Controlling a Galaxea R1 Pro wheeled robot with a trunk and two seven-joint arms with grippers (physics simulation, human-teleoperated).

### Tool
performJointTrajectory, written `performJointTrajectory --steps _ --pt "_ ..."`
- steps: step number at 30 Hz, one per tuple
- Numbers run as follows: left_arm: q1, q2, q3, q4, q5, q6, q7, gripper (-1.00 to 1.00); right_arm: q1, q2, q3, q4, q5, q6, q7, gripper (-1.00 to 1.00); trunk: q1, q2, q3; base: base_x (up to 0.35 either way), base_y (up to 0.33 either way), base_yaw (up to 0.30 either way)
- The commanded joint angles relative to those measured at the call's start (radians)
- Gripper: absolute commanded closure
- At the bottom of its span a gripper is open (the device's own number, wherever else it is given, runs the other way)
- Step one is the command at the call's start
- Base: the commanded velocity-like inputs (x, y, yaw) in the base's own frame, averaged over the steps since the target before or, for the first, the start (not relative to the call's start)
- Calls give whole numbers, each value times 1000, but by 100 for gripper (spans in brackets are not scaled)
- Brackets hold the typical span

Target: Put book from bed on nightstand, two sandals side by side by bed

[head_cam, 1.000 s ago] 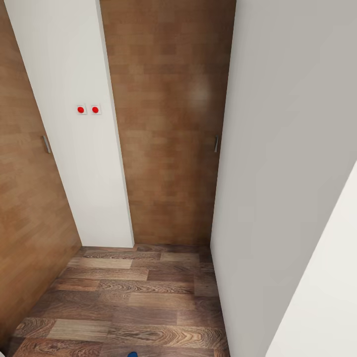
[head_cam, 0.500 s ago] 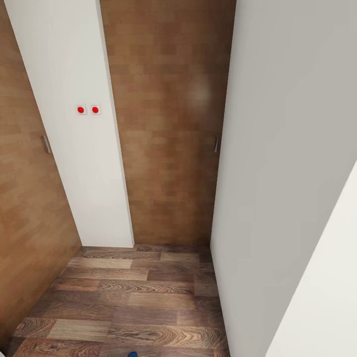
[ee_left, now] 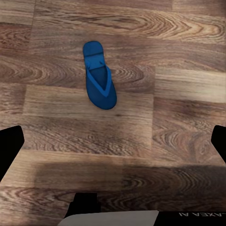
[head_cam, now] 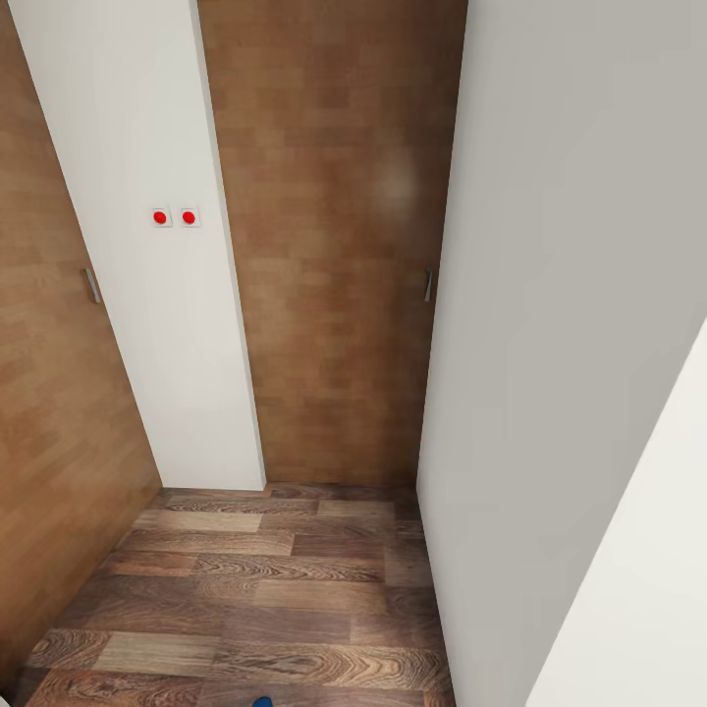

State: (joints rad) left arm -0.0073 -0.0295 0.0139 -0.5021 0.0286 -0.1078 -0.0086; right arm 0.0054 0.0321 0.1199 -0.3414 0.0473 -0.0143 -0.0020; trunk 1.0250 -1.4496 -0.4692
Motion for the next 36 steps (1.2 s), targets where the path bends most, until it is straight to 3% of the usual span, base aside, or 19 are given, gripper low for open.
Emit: performJointTrajectory --steps 1,6,7,12,14,16,22,25,36 --pt "0 0 1 1 3 -3 -1 -100 0 2 8 -3 6 -2 -1 -100 0 0 -1 0 0 0" --pt "0 -1 1 1 4 -4 -2 -100 0 7 18 -66 8 7 -2 -100 0 0 -1 0 0 0" --pt "0 -1 1 1 4 -10 -2 -100 0 12 19 -133 7 11 0 -100 0 0 -1 0 0 0" --pt "0 -1 1 1 5 -23 -2 -100 -1 43 20 -252 7 27 -1 -100 0 0 -1 0 0 0" --pt "0 -1 1 1 5 -26 -2 -100 -1 56 20 -291 7 59 -1 -100 0 0 -1 0 0 0" --pt "0 0 2 1 5 -28 -2 -100 -3 68 24 -356 6 147 2 -100 0 0 -1 0 0 0" --pt "0 0 3 1 5 -29 -2 -100 -5 75 67 -471 3 279 5 -100 0 0 -1 0 0 0" --pt "0 0 3 1 5 -29 -2 -100 -5 76 88 -522 -1 311 5 -100 0 0 -1 0 0 0" --pt "0 0 3 -1 7 -29 -2 -100 -7 78 143 -684 -6 348 -1 -100 0 0 -1 0 0 0"
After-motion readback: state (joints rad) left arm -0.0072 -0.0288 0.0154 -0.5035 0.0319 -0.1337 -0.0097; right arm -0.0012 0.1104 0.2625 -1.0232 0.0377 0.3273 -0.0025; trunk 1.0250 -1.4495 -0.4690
